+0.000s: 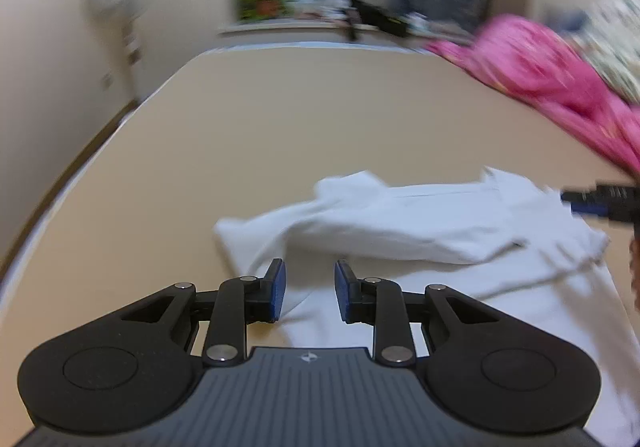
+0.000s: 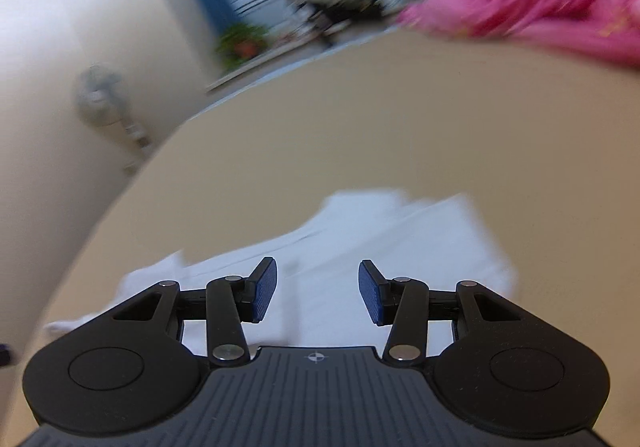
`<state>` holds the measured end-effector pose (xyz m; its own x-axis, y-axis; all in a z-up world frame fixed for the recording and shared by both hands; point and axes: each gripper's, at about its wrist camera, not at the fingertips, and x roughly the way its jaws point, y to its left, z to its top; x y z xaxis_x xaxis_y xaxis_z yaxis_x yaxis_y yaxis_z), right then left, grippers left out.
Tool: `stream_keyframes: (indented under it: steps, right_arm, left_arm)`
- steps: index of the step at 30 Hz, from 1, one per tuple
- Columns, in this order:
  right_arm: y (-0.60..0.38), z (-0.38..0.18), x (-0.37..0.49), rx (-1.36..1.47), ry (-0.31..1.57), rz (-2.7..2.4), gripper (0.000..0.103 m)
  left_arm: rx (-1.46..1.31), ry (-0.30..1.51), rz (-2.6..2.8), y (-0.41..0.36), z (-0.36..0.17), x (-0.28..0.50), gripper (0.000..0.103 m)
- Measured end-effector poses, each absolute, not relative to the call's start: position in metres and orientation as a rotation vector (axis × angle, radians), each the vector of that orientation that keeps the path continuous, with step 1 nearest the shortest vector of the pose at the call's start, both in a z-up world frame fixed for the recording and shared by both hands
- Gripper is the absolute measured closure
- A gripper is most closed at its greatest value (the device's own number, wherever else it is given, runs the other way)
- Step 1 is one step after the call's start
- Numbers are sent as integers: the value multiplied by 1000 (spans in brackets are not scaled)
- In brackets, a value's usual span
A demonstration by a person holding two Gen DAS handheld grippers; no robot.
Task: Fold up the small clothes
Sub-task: 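Fold the shirt side over the body with the left gripper and release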
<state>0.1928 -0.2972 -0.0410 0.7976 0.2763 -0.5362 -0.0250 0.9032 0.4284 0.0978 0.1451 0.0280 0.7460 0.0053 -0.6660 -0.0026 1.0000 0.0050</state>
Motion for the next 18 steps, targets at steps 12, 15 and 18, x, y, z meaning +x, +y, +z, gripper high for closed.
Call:
stream_keyframes:
  steps: [12, 15, 18]
  right_arm:
    - [-222, -82, 257, 322, 724, 253, 98]
    - [-239, -45, 246, 291, 622, 234, 98]
    - [-285, -1, 216, 343, 483, 155, 98]
  left_arm:
    - [-80, 698, 257, 184, 32, 137, 72]
    - [-161, 697, 236, 188, 33, 138, 72]
    - [-190, 703, 197, 190, 32, 140, 72]
